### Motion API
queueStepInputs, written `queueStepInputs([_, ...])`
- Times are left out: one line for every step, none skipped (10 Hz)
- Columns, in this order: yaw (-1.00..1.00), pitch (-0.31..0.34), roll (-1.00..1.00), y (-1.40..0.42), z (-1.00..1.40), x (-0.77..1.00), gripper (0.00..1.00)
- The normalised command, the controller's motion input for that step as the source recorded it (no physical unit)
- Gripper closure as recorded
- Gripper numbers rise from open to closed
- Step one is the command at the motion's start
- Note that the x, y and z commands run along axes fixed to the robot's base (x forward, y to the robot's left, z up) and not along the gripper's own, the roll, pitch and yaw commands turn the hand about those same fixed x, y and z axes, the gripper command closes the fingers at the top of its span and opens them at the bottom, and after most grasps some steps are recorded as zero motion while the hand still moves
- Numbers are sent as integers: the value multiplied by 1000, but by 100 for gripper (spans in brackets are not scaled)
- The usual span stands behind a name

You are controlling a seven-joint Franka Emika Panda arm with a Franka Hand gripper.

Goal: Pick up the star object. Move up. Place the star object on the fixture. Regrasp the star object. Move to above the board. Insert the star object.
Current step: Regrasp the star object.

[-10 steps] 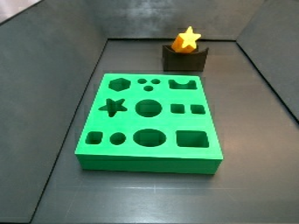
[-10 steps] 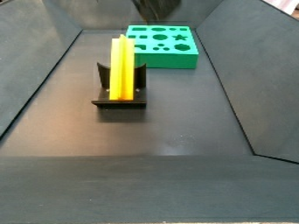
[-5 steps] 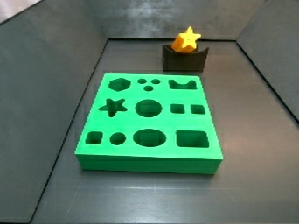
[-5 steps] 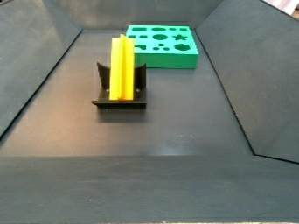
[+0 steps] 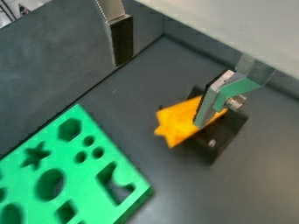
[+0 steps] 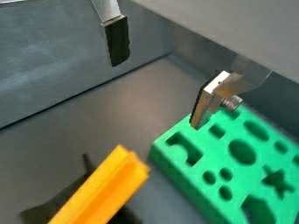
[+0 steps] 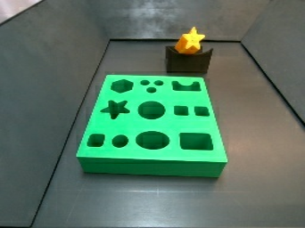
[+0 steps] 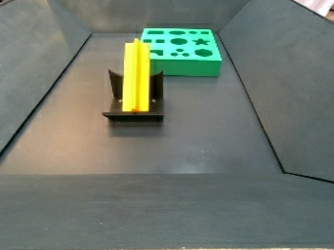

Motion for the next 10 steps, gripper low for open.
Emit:
queueStepInputs([23,51,1000,-19,9,9,0])
queueStepInputs([25,52,1000,-19,9,12,0])
queueStepInputs([26,54,1000,-16,10,14,0])
queueStepInputs([29,66,1000,-18,9,17,0])
queueStepInputs([31,71,1000,-17,9,24,0])
queueStepInputs([36,83,1000,-24,3,43,0])
queueStepInputs([41,95,1000,-26,1,56,0])
queueStepInputs([49,114,1000,-29,0,76,0])
queueStepInputs([54,126,1000,-32,-1,84,0])
queueStepInputs([68,150,1000,-38,-4,96,0])
